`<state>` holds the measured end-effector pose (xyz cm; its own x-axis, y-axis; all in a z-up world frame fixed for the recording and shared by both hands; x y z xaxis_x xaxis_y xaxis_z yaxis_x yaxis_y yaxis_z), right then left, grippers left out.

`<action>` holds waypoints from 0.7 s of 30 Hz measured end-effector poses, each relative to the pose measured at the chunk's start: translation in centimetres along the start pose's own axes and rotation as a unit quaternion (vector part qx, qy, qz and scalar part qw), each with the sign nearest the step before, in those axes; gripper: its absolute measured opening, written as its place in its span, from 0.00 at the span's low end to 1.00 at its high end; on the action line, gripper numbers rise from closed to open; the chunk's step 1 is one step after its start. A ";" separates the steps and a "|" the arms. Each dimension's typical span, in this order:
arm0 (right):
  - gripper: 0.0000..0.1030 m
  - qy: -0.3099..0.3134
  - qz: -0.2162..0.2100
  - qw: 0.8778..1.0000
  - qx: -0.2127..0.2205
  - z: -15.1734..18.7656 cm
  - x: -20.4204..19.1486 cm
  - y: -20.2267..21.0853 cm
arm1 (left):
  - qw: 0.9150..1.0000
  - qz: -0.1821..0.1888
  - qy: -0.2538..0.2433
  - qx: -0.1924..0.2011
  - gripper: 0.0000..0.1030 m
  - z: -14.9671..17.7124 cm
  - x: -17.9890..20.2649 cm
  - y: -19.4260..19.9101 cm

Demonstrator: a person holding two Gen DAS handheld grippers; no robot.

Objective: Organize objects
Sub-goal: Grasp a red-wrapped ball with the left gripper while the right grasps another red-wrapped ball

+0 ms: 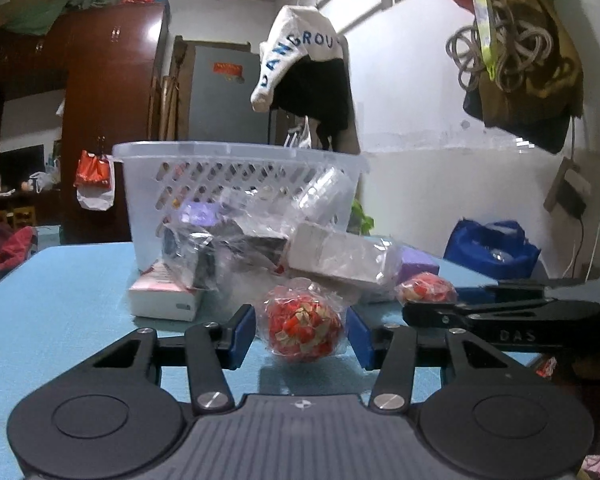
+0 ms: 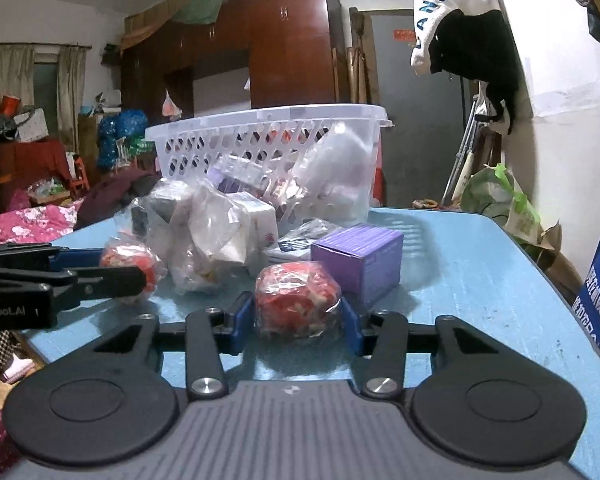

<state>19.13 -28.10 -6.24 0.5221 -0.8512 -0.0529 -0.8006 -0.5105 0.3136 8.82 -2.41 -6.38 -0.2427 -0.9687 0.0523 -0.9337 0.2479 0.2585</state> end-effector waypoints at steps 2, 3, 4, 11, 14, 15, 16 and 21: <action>0.47 0.001 -0.004 1.000 0.009 0.0 -0.4 0.5 | 1.000 -0.001 0.002 0.006 0.52 0.1 -0.3 0.5; 0.47 0.002 -0.005 1.000 0.013 0.0 -0.6 0.8 | 1.000 -0.002 0.002 0.009 0.52 0.2 -0.5 0.8; 0.47 0.004 -0.006 1.000 0.017 0.1 -0.8 1.0 | 1.000 -0.003 0.002 0.013 0.52 0.3 -0.7 1.1; 0.47 0.002 -0.012 1.000 0.025 0.2 -1.5 1.3 | 1.000 -0.015 0.015 0.021 0.52 0.4 -1.9 1.8; 0.48 -0.001 -0.013 0.999 0.029 0.1 -1.5 1.3 | 0.999 -0.018 0.016 0.023 0.52 0.4 -2.1 1.9; 0.48 -0.001 -0.012 0.999 0.031 0.1 -1.5 1.4 | 0.999 -0.019 0.016 0.024 0.52 0.4 -2.2 1.9; 0.48 0.000 -0.011 0.999 0.035 0.0 -1.5 1.5 | 0.999 -0.020 0.015 0.025 0.52 0.4 -2.2 2.0; 0.48 0.001 -0.010 0.999 0.051 -0.2 -1.5 2.0 | 0.999 -0.021 0.017 0.030 0.52 0.4 -2.3 2.2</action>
<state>16.77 -27.83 -5.31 0.5396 -0.8400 -0.0564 -0.8152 -0.5380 0.2145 7.17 0.36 -6.35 -0.1952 -0.9779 0.0749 -0.9571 0.2066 0.2029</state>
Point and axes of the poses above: each gripper's, at about its wrist camera, not at the fingertips, and y roughly against the way its jaws point, x to its right, z to its underside, the point moved 2 cm from there along -y, roughly the way its jaws point, and after that the axes turned 1 degree about -x, right-handed, at the moved point
